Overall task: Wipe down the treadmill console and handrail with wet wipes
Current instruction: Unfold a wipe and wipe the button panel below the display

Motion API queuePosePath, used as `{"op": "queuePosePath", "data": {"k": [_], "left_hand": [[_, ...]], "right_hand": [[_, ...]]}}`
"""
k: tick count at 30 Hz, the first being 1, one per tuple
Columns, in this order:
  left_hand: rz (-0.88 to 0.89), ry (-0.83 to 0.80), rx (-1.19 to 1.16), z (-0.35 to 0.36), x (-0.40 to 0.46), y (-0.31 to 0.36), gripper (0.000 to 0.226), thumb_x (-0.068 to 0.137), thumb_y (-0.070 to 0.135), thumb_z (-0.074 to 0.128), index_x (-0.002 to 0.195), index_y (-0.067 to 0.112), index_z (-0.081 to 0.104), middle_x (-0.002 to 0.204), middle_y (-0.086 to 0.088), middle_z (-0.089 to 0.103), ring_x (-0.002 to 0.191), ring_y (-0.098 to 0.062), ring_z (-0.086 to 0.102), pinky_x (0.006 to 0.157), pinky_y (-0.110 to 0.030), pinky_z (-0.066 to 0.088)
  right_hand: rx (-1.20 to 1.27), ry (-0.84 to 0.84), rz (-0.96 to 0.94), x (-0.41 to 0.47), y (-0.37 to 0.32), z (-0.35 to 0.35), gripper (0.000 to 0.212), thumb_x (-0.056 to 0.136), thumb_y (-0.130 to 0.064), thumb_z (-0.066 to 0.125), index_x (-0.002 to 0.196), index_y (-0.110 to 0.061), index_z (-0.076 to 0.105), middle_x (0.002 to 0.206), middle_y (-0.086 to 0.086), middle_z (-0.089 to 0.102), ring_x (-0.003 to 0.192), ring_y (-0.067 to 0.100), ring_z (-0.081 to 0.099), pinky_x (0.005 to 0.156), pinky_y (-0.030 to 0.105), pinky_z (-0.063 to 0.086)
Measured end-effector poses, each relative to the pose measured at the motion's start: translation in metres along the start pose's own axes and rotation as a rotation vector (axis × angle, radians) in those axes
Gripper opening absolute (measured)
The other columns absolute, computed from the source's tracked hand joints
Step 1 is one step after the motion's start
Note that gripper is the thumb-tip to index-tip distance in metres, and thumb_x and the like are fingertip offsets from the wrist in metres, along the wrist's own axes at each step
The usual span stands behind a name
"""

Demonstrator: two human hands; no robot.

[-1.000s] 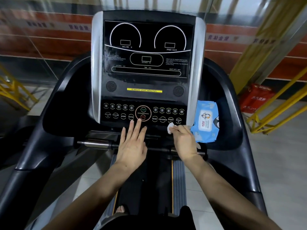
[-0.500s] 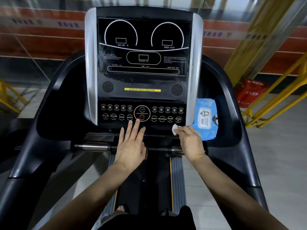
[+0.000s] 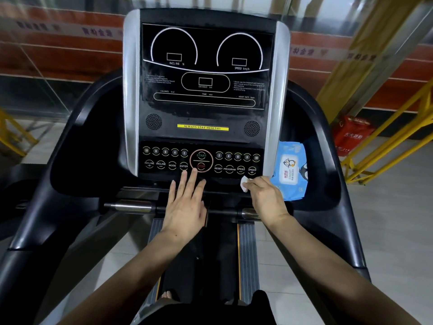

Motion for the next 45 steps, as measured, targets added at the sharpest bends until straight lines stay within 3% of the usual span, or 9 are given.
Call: {"op": "queuePosePath", "data": {"k": [6, 9, 16, 21, 27, 33, 38, 45], "left_hand": [[-0.010, 0.027, -0.019, -0.003, 0.000, -0.005, 0.063, 0.100, 0.020, 0.051, 0.160, 0.016, 0.033, 0.175, -0.007, 0.002, 0.161, -0.027, -0.006, 0.130, -0.055, 0.009], [-0.017, 0.028, -0.023, -0.004, 0.001, -0.008, 0.062, 0.100, 0.020, 0.050, 0.160, 0.017, 0.033, 0.175, -0.006, 0.002, 0.161, -0.027, -0.007, 0.130, -0.054, 0.007], [-0.037, 0.052, -0.027, -0.012, -0.002, -0.030, 0.064, 0.099, 0.020, 0.052, 0.160, 0.018, 0.032, 0.176, -0.005, 0.001, 0.162, -0.026, -0.008, 0.130, -0.054, 0.007], [-0.062, 0.056, -0.016, -0.017, -0.007, -0.053, 0.065, 0.098, 0.022, 0.052, 0.160, 0.017, 0.032, 0.176, -0.005, -0.001, 0.162, -0.027, -0.008, 0.130, -0.054, 0.004], [-0.095, 0.059, -0.021, -0.025, -0.013, -0.088, 0.066, 0.096, 0.022, 0.053, 0.160, 0.017, 0.033, 0.176, -0.007, 0.002, 0.161, -0.029, -0.006, 0.130, -0.055, 0.004], [-0.139, 0.060, -0.033, -0.030, -0.021, -0.126, 0.068, 0.095, 0.023, 0.052, 0.160, 0.016, 0.032, 0.176, -0.007, 0.004, 0.162, -0.028, -0.007, 0.130, -0.055, 0.004], [-0.188, 0.038, -0.070, -0.035, -0.026, -0.155, 0.068, 0.098, 0.023, 0.048, 0.162, 0.017, 0.026, 0.176, -0.004, -0.002, 0.161, -0.027, -0.011, 0.130, -0.054, 0.000], [-0.206, 0.074, -0.056, -0.040, -0.038, -0.195, 0.069, 0.094, 0.019, 0.049, 0.161, 0.015, 0.032, 0.175, -0.006, 0.012, 0.162, -0.030, 0.000, 0.130, -0.055, 0.007]], "right_hand": [[-0.051, -0.036, -0.004, 0.006, -0.006, 0.004, 0.046, 0.061, 0.021, 0.079, 0.099, -0.005, 0.079, 0.089, 0.009, 0.070, 0.086, 0.032, 0.066, 0.065, 0.047, 0.061], [-0.043, -0.042, 0.000, 0.008, -0.012, 0.004, 0.045, 0.062, 0.022, 0.077, 0.097, -0.005, 0.078, 0.087, 0.008, 0.069, 0.084, 0.031, 0.065, 0.059, 0.046, 0.059], [-0.026, -0.041, -0.040, 0.027, -0.053, 0.016, 0.041, 0.061, 0.020, 0.074, 0.088, -0.011, 0.074, 0.077, 0.000, 0.063, 0.078, 0.024, 0.060, 0.052, 0.036, 0.055], [-0.025, -0.040, -0.066, 0.038, -0.083, 0.022, 0.039, 0.062, 0.018, 0.075, 0.083, -0.014, 0.070, 0.070, -0.003, 0.055, 0.075, 0.022, 0.056, 0.053, 0.023, 0.039], [-0.024, -0.081, -0.090, 0.056, -0.121, 0.041, 0.044, 0.059, 0.021, 0.069, 0.085, -0.014, 0.069, 0.072, -0.003, 0.056, 0.077, 0.020, 0.054, 0.051, 0.031, 0.051], [-0.019, -0.085, -0.130, 0.076, -0.171, 0.056, 0.042, 0.059, 0.016, 0.075, 0.083, -0.017, 0.067, 0.068, -0.004, 0.051, 0.074, 0.018, 0.053, 0.050, 0.026, 0.045], [0.000, -0.103, -0.163, 0.094, -0.211, 0.073, 0.039, 0.063, 0.011, 0.078, 0.083, -0.020, 0.065, 0.068, -0.006, 0.053, 0.076, 0.017, 0.053, 0.054, 0.031, 0.051], [0.041, -0.105, -0.181, 0.117, -0.263, 0.095, 0.032, 0.065, 0.008, 0.082, 0.082, -0.019, 0.076, 0.074, -0.004, 0.064, 0.077, 0.023, 0.062, 0.056, 0.027, 0.054]]}}
Point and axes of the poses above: each hand's wrist, its own x-axis towards the middle knuckle, its own z-axis out of the palm, y = z × x, the point moved 8 cm from there along x, towards the middle knuckle
